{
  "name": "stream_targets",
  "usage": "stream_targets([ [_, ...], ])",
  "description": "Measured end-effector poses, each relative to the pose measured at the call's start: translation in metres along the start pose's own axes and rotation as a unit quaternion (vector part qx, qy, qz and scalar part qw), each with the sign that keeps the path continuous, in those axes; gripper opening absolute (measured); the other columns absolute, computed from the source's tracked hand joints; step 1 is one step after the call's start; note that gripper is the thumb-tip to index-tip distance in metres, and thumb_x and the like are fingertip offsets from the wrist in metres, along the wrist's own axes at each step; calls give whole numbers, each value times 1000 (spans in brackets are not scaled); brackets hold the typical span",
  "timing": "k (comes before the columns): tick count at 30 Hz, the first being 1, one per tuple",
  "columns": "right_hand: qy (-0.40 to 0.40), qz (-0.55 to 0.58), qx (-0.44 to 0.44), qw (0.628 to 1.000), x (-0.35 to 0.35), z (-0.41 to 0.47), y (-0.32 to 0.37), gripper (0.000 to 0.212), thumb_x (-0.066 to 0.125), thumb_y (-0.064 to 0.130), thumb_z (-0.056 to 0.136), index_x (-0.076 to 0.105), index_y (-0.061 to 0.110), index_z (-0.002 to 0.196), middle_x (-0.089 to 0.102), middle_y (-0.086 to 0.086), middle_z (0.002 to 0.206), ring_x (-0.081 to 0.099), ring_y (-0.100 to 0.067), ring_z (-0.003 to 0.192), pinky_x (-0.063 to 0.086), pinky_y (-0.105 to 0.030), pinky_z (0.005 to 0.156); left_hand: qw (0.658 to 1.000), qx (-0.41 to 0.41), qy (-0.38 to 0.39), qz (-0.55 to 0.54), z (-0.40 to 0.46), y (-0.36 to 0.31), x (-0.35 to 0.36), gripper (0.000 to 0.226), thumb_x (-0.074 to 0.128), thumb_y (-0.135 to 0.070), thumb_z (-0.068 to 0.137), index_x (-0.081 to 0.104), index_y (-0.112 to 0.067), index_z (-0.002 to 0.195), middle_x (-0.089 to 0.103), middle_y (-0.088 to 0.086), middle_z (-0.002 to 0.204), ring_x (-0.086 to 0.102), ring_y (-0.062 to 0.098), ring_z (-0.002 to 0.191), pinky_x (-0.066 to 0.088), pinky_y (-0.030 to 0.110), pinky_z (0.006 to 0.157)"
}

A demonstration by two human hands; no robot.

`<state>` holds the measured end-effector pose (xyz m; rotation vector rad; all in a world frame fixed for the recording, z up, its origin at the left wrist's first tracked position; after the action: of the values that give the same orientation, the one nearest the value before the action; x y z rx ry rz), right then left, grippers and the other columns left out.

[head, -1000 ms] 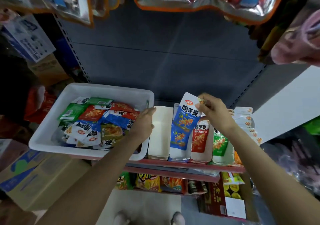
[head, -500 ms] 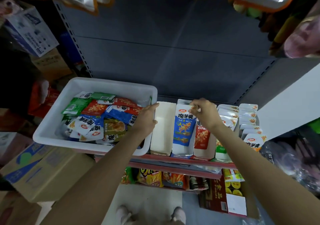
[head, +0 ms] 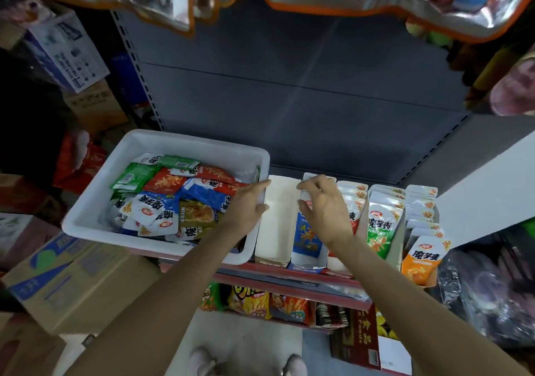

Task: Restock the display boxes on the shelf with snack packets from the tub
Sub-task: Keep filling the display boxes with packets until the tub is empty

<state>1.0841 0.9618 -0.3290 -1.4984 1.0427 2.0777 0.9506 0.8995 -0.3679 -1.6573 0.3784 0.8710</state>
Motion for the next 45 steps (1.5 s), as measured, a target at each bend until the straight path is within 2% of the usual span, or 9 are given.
stream_targets([
  [7, 142, 108, -70, 982, 43, 20, 95, 32, 46, 9, 94, 51, 7, 125, 55, -15, 120, 56, -29, 105, 46, -35, 89, 980, -89, -95, 148, -8, 64, -69, 34, 50, -17, 96, 50, -9, 129, 50, 14, 129, 45, 29, 122, 42, 39, 96],
  [15, 365, 31, 39, 929, 151, 31, 132, 55, 34, 21, 102, 13, -2, 147, 29, -23, 146, 41, -35, 127, 39, -36, 97, 963, -145, 71, 215, -18, 135, -78, 51, 45, -29, 98, 33, -12, 145, 28, 11, 153, 27, 28, 139, 29, 40, 113],
  [22, 237, -96, -55, 965, 144, 30, 145, 28, 47, 13, 94, 57, 10, 120, 64, -15, 109, 61, -31, 101, 50, -36, 83, 975, -162, -104, 109, -20, 140, -110, 32, 63, -22, 89, 61, -6, 117, 60, 14, 119, 56, 28, 108, 46, 37, 92],
  [29, 221, 130, 6, 966, 121, 26, 138, 44, 59, 20, 91, 51, 15, 134, 57, -11, 128, 60, -24, 107, 43, -29, 96, 949, -261, -145, -99, -34, 152, -122, 18, 57, -11, 92, 62, -1, 106, 62, 18, 107, 59, 30, 102, 47, 35, 83],
  [34, 148, 201, 65, 966, 92, 36, 129, 63, 58, 31, 92, 27, 15, 145, 36, -10, 139, 37, -24, 128, 36, -32, 105, 867, -281, -191, -365, -64, 155, -122, 15, 50, 1, 94, 52, -5, 80, 55, 7, 81, 52, 19, 80, 48, 18, 58],
  [37, 94, 433, 189, 876, 72, 36, 105, 69, 66, 14, 87, 26, 12, 144, 52, -1, 116, 58, -16, 100, 51, -15, 68, 833, -274, -183, -446, -69, 142, -113, 13, 51, -2, 94, 56, -4, 83, 59, 9, 90, 56, 18, 80, 48, 19, 64],
  [39, 55, 528, 206, 822, 60, 33, 91, 75, 68, 9, 84, 26, 17, 146, 55, 2, 122, 59, -14, 107, 55, -19, 77, 820, -275, -170, -473, -68, 128, -102, 5, 52, -3, 94, 56, 0, 94, 60, 9, 99, 59, 19, 91, 49, 25, 79],
  [41, 63, 530, 153, 831, 45, 29, 84, 78, 71, 10, 82, 29, 27, 145, 47, 3, 137, 52, -5, 119, 49, -24, 95, 812, -279, -165, -485, -63, 113, -93, 7, 54, -3, 93, 58, -2, 98, 59, 7, 99, 59, 17, 90, 49, 25, 81],
  [45, 125, 558, 89, 816, 19, 17, 66, 96, 69, -7, 77, 16, 34, 146, 42, 17, 135, 55, 4, 110, 48, -10, 79, 818, -298, -115, -478, -47, 87, -66, 21, 60, -4, 89, 61, 9, 107, 61, 7, 83, 60, 14, 75, 49, 19, 65],
])
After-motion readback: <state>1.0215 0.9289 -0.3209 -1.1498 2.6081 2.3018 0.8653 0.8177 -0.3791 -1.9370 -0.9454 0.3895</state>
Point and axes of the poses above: each hand's wrist, its own z-axis towards the middle knuckle, its own x-axis out of the palm, y = z × x, the point moved 9 cm from there along z, towards the middle knuckle
